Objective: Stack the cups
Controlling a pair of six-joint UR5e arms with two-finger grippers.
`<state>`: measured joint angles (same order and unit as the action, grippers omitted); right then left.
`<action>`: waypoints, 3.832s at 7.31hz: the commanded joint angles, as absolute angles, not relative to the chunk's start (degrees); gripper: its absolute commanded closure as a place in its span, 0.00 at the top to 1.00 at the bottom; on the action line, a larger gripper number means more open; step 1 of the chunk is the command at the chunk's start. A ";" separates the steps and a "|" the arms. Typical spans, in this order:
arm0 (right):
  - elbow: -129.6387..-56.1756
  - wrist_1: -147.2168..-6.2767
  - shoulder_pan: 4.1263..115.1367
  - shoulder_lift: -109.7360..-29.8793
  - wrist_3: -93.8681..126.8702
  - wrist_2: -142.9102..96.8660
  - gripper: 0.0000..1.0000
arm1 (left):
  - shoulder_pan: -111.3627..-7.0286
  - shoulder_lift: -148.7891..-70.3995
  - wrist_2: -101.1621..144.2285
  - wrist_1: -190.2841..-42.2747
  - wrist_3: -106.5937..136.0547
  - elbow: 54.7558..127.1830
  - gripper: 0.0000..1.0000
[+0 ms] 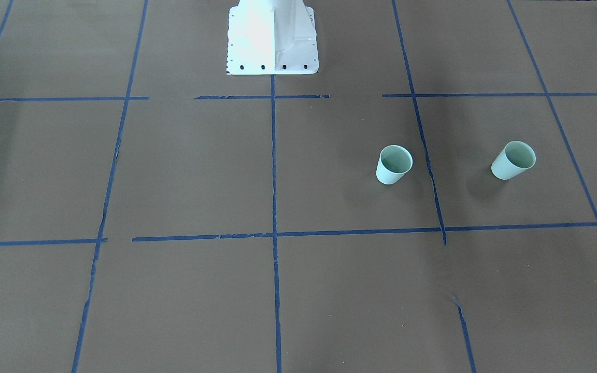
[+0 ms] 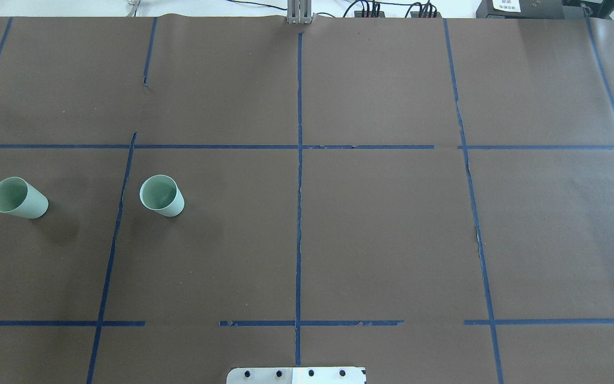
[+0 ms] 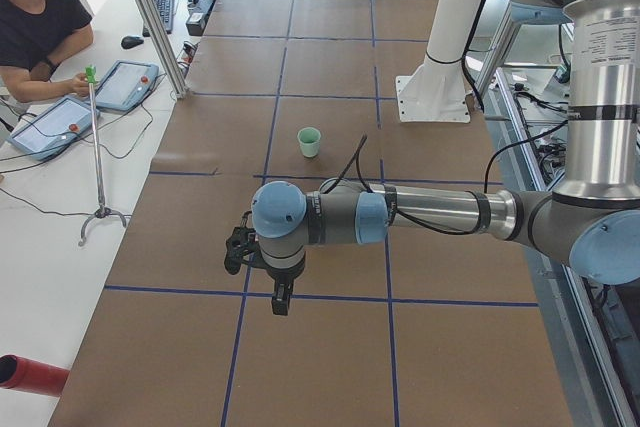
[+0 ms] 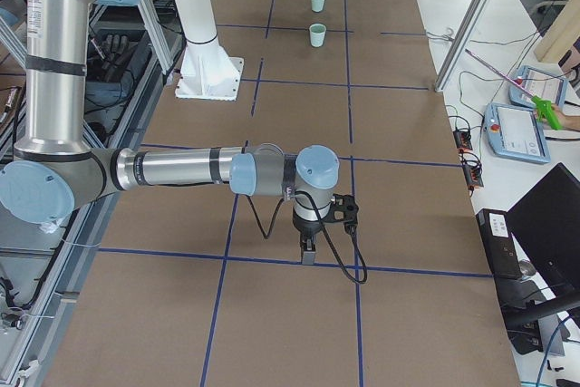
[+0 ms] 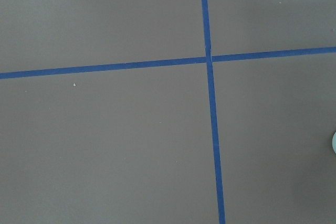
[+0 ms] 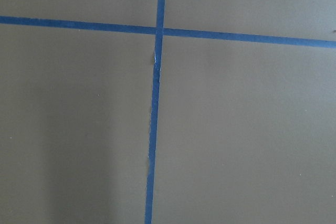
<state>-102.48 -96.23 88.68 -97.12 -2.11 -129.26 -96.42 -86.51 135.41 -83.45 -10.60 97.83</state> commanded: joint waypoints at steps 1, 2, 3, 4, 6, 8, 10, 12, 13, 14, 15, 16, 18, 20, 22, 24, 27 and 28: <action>-102.48 -96.24 88.68 -97.12 -2.11 -129.29 1.00 | -96.42 -86.48 135.53 -83.58 -10.55 97.82 1.00; -102.48 -96.24 88.68 -97.12 -2.11 -129.29 1.00 | -96.42 -86.48 135.61 -83.58 -10.63 97.74 1.00; -102.48 -96.24 88.68 -97.12 -2.11 -129.29 1.00 | -96.42 -86.48 135.62 -83.50 -10.72 97.82 1.00; -102.48 -96.24 88.68 -97.12 -2.11 -129.29 1.00 | -96.42 -86.40 135.62 -83.50 -10.72 97.74 1.00; -102.39 -96.24 88.68 -97.12 -2.11 -129.29 1.00 | -96.24 -85.18 135.78 -84.11 -10.90 97.38 1.00; -102.39 -96.24 88.68 -97.12 -2.11 -129.20 1.00 | -93.28 -85.17 139.79 -90.42 -3.59 97.64 1.00; -102.48 -96.24 88.68 -97.12 -2.11 -129.20 1.00 | -83.71 -85.17 140.45 -95.50 11.46 100.80 1.00; -102.39 -96.24 88.68 -97.12 -2.11 -129.29 1.00 | -77.21 -85.08 138.45 -99.65 21.29 101.42 1.00; -102.39 -96.24 88.68 -97.12 -2.11 -129.20 1.00 | -74.73 -84.90 135.47 -104.80 28.67 102.03 1.00; -102.48 -96.24 88.68 -97.12 -2.11 -129.20 1.00 | -70.88 -83.34 135.18 -109.81 33.44 101.61 1.00; -102.39 -96.24 88.68 -97.12 -2.11 -129.29 1.00 | -67.97 -82.89 133.09 -113.08 38.71 101.34 1.00; -102.39 -96.24 88.68 -97.12 -2.11 -129.29 1.00 | -65.50 -82.79 132.37 -115.03 41.98 100.99 1.00; -102.48 -96.24 88.68 -97.12 -2.11 -129.29 1.00 | -63.11 -82.88 131.49 -115.66 42.89 99.59 0.98; -102.48 -96.24 88.68 -97.12 -2.11 -129.29 1.00 | -62.93 -83.14 130.78 -117.33 42.98 97.92 0.95; -102.48 -96.24 88.68 -97.12 -2.11 -129.29 1.00 | -62.58 -83.50 130.78 -118.39 42.98 96.94 0.92; -102.39 -96.24 88.68 -97.12 -2.11 -129.29 1.00 | -62.49 -84.46 130.96 -118.48 42.98 96.16 0.90; -102.39 -96.24 88.68 -97.12 -2.11 -129.29 1.00 | -60.47 -85.87 131.13 -118.48 43.77 94.93 0.39; -102.39 -96.24 88.68 -97.12 -2.11 -129.29 1.00 | -60.38 -85.96 131.05 -118.48 43.77 94.57 0.00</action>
<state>-102.39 -96.24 88.66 -97.12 -2.11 -129.26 -60.82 -85.71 131.04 -118.47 43.71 95.07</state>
